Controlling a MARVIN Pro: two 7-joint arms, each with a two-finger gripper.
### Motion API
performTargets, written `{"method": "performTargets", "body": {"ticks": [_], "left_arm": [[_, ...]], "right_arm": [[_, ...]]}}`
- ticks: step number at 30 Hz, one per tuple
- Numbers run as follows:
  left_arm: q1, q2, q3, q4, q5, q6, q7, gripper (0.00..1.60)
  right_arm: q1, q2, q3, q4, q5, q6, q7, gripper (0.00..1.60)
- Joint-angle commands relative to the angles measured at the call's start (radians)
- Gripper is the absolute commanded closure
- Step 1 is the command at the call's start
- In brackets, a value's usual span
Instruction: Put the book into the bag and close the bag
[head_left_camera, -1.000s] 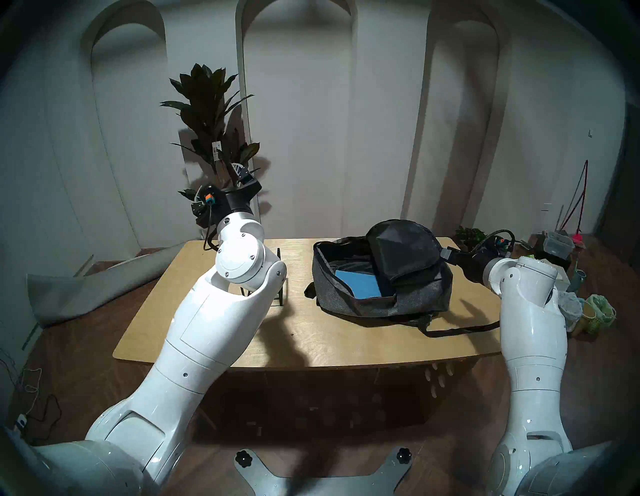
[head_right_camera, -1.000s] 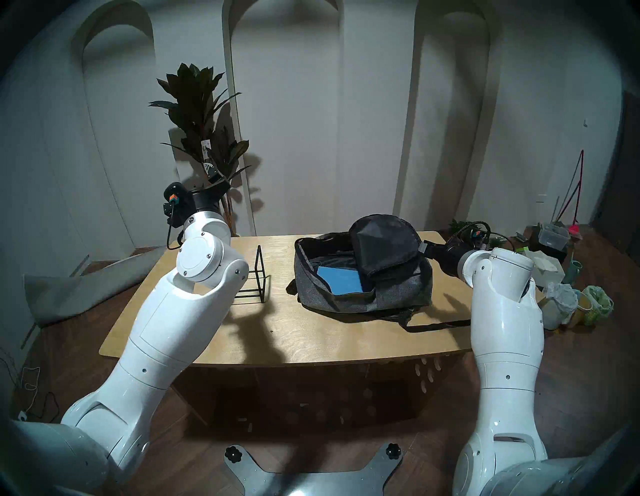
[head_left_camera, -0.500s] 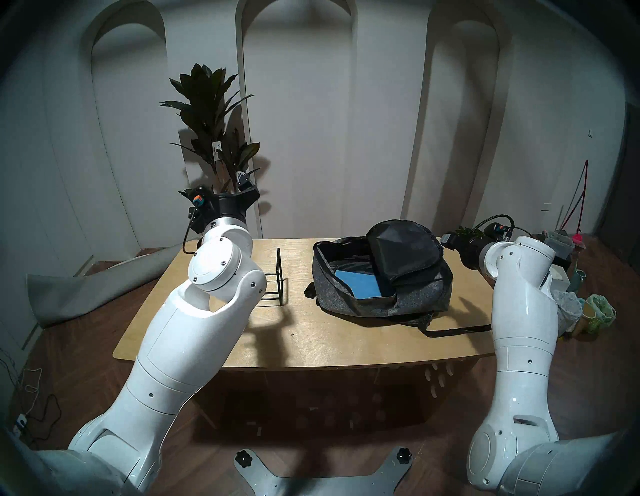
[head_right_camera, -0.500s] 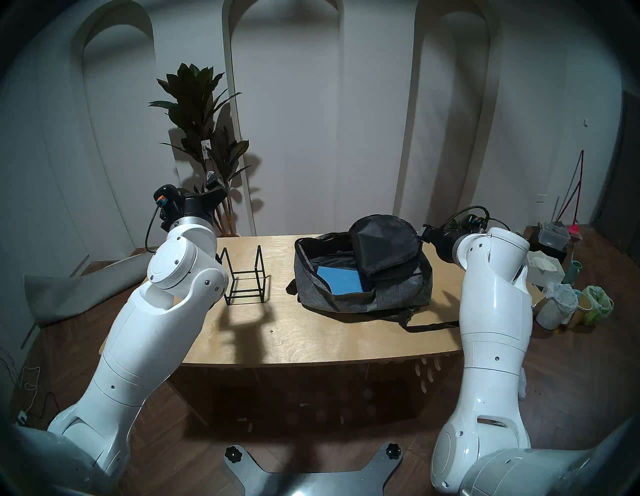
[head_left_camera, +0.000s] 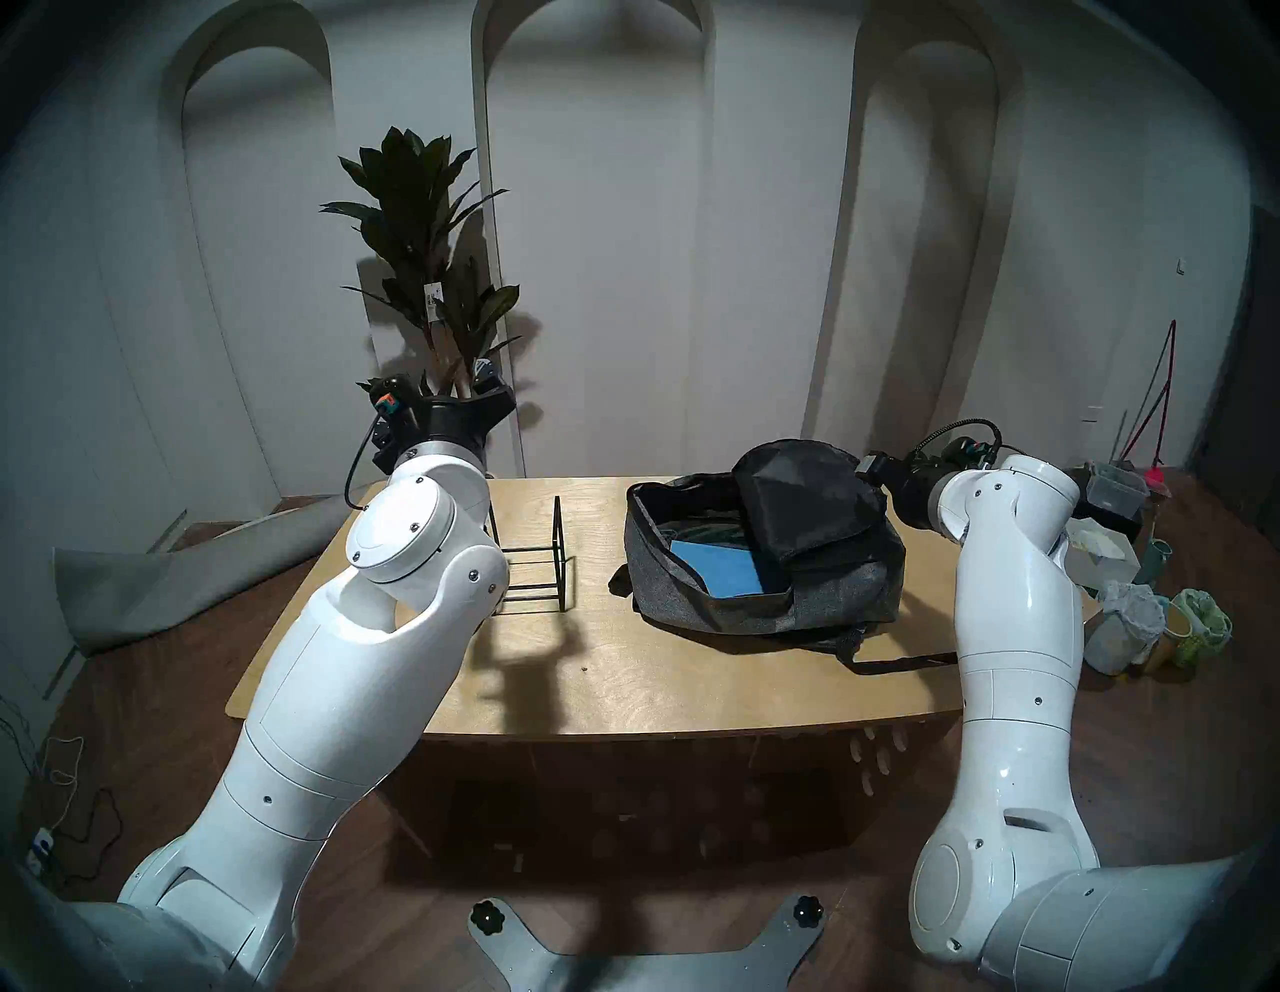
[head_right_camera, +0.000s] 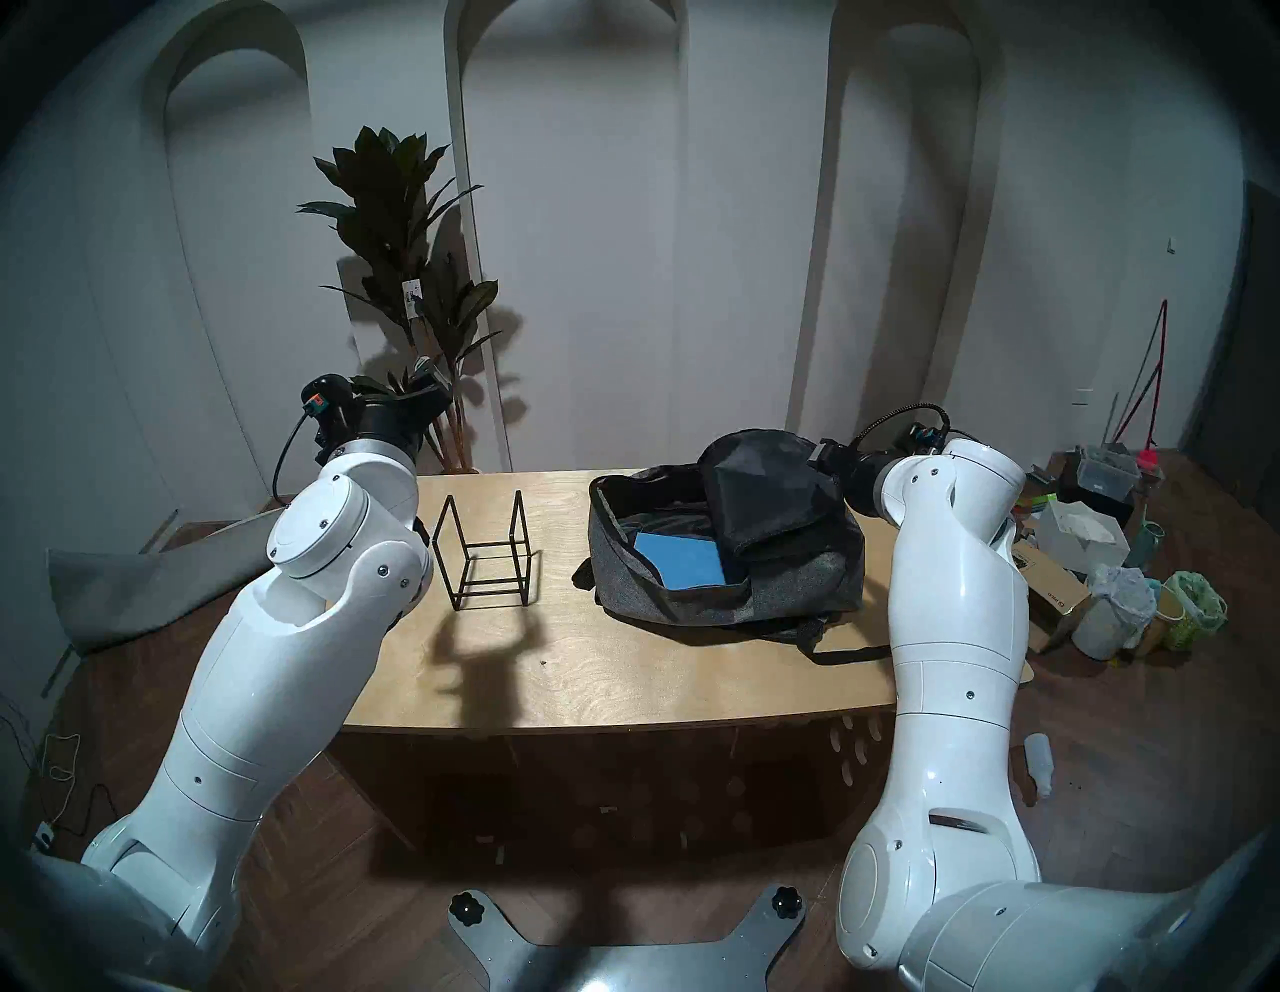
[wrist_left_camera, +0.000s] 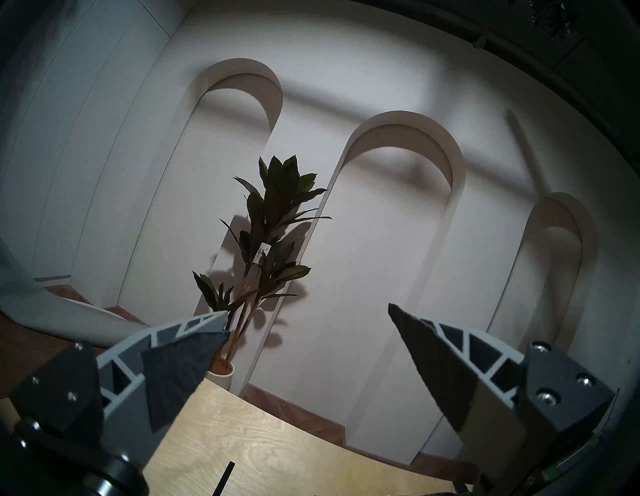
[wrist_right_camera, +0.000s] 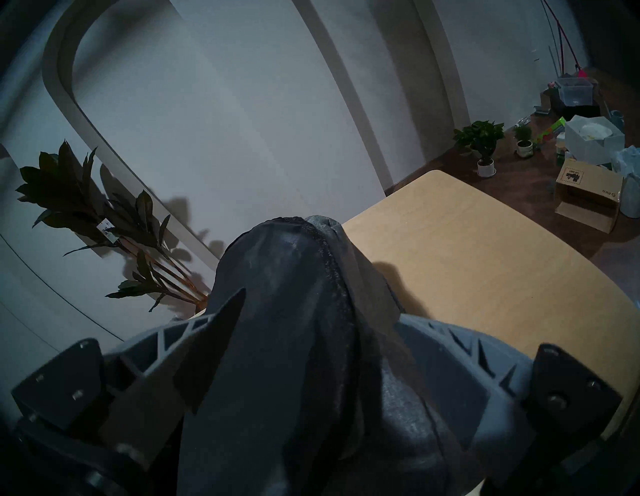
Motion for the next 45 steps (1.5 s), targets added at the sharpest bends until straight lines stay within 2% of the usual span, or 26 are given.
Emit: {"method": "performTargets", "body": {"ticks": [1, 12, 24, 26, 27, 28, 29, 32, 33, 36, 38, 39, 41, 43, 45], "left_arm": [[-0.013, 0.01, -0.011, -0.018, 0.003, -0.002, -0.007, 0.0], [-0.017, 0.011, -0.013, -0.005, -0.006, -0.002, -0.009, 0.0], [-0.021, 0.007, -0.01, 0.002, 0.005, -0.009, 0.001, 0.0], [-0.02, 0.007, -0.011, 0.001, 0.007, -0.009, 0.003, 0.0], [-0.019, 0.008, -0.012, 0.0, 0.007, -0.009, 0.004, 0.0], [-0.017, 0.008, -0.014, 0.0, 0.007, -0.01, 0.005, 0.0], [-0.015, 0.009, -0.015, -0.001, 0.007, -0.01, 0.006, 0.0], [-0.013, 0.01, -0.017, -0.002, 0.007, -0.011, 0.009, 0.0], [-0.012, 0.01, -0.018, -0.002, 0.006, -0.011, 0.01, 0.0], [-0.01, 0.011, -0.02, -0.004, 0.006, -0.014, 0.015, 0.0], [-0.009, 0.012, -0.02, -0.004, 0.007, -0.015, 0.017, 0.0], [-0.009, 0.012, -0.02, -0.004, 0.007, -0.016, 0.017, 0.0], [-0.008, 0.013, -0.02, -0.005, 0.006, -0.017, 0.019, 0.0], [-0.008, 0.013, -0.02, -0.005, 0.004, -0.019, 0.019, 0.0], [-0.008, 0.014, -0.02, -0.005, 0.003, -0.02, 0.018, 0.0]], "right_arm": [[0.034, -0.003, -0.017, 0.004, 0.05, -0.003, -0.037, 0.0], [0.042, 0.013, -0.046, 0.035, 0.129, -0.003, -0.102, 0.0], [0.049, 0.024, -0.073, 0.044, 0.173, -0.003, -0.116, 0.0], [0.051, 0.025, -0.078, 0.048, 0.179, -0.003, -0.12, 0.16], [0.051, 0.026, -0.081, 0.049, 0.182, -0.003, -0.121, 0.53], [0.05, 0.026, -0.084, 0.048, 0.183, -0.003, -0.121, 0.53], [0.05, 0.025, -0.086, 0.048, 0.185, -0.003, -0.121, 0.86], [0.051, 0.024, -0.093, 0.05, 0.187, -0.003, -0.125, 1.17], [0.051, 0.023, -0.094, 0.05, 0.187, -0.003, -0.126, 1.4], [0.05, 0.024, -0.098, 0.047, 0.19, -0.003, -0.127, 1.36], [0.049, 0.027, -0.102, 0.045, 0.19, -0.003, -0.127, 1.19], [0.049, 0.027, -0.102, 0.045, 0.191, -0.003, -0.128, 1.17], [0.047, 0.026, -0.103, 0.039, 0.192, -0.003, -0.13, 1.27], [0.046, 0.025, -0.103, 0.032, 0.194, -0.003, -0.132, 1.29], [0.046, 0.027, -0.102, 0.027, 0.196, -0.003, -0.134, 1.42]]}}
